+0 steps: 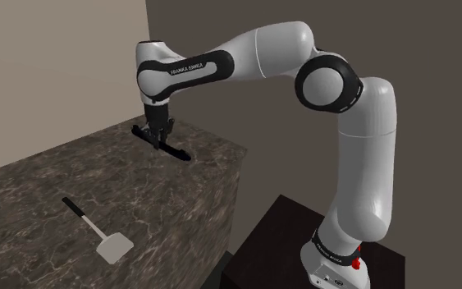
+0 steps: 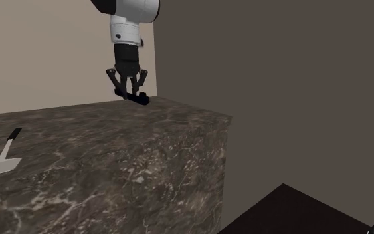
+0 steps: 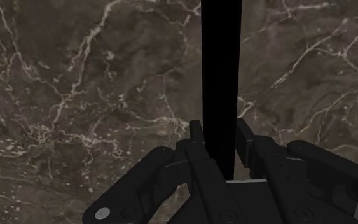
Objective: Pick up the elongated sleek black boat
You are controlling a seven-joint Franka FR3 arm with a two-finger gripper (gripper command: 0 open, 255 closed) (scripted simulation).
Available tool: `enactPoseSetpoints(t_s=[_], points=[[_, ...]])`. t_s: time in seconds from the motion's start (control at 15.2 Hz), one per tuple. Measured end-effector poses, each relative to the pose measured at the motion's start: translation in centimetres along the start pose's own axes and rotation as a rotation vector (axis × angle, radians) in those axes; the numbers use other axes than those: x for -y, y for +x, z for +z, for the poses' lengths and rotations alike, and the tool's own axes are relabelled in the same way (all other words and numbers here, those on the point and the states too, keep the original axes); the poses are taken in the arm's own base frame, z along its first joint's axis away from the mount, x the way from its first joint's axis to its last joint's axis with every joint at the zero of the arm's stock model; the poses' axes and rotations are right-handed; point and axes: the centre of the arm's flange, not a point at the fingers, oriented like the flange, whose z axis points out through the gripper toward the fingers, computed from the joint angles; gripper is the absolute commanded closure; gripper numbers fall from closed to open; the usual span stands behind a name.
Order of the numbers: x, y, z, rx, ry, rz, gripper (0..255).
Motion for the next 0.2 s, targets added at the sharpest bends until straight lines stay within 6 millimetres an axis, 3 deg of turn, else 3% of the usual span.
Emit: enactPoseSetpoints(t_s=[0.2], points=[[0.13,0.05,-1.52,0.000,0.000,0.000,255]])
